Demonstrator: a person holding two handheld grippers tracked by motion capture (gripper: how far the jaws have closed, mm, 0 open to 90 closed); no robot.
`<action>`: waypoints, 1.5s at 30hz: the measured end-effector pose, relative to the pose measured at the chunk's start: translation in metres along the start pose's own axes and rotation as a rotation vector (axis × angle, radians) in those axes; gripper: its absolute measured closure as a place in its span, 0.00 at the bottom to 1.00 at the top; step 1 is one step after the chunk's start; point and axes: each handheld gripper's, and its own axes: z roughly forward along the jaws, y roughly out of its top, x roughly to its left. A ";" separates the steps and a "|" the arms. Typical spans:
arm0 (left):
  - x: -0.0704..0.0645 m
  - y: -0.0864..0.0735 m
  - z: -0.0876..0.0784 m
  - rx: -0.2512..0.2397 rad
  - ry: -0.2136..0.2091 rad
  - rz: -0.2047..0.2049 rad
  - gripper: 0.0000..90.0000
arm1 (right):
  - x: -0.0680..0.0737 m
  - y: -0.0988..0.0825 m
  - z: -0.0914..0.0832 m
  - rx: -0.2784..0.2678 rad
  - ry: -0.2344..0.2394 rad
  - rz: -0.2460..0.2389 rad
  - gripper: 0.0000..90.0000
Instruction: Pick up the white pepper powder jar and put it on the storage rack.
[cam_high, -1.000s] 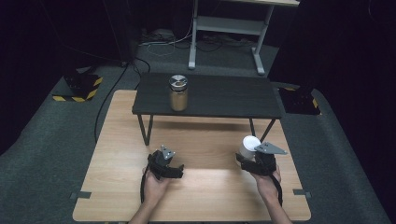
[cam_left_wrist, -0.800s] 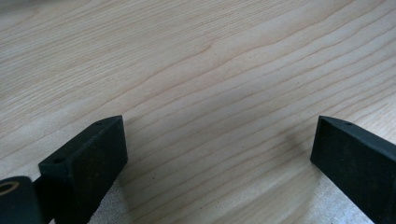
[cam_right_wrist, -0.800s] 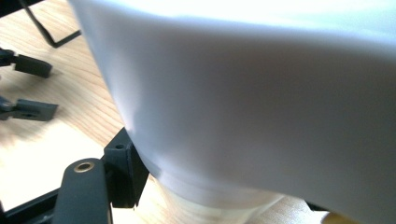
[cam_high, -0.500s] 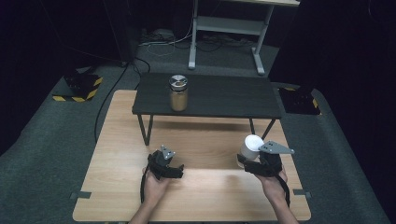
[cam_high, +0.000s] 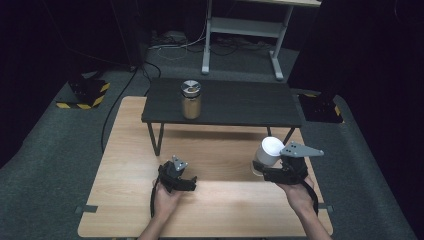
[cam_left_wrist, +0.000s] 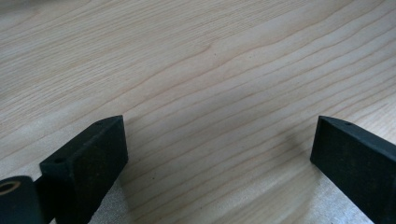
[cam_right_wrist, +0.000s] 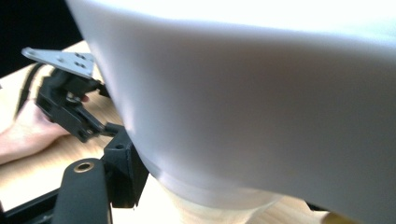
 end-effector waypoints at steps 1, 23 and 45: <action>0.000 0.000 0.000 0.000 0.000 0.000 0.04 | 0.000 0.003 -0.001 -0.001 0.005 0.000 0.34; 0.000 0.000 0.000 -0.002 0.003 0.000 0.05 | -0.008 0.073 -0.004 -0.024 0.047 -0.037 0.34; 0.000 0.000 0.000 0.000 0.002 -0.001 0.05 | -0.024 0.115 0.024 -0.002 -0.037 -0.009 0.34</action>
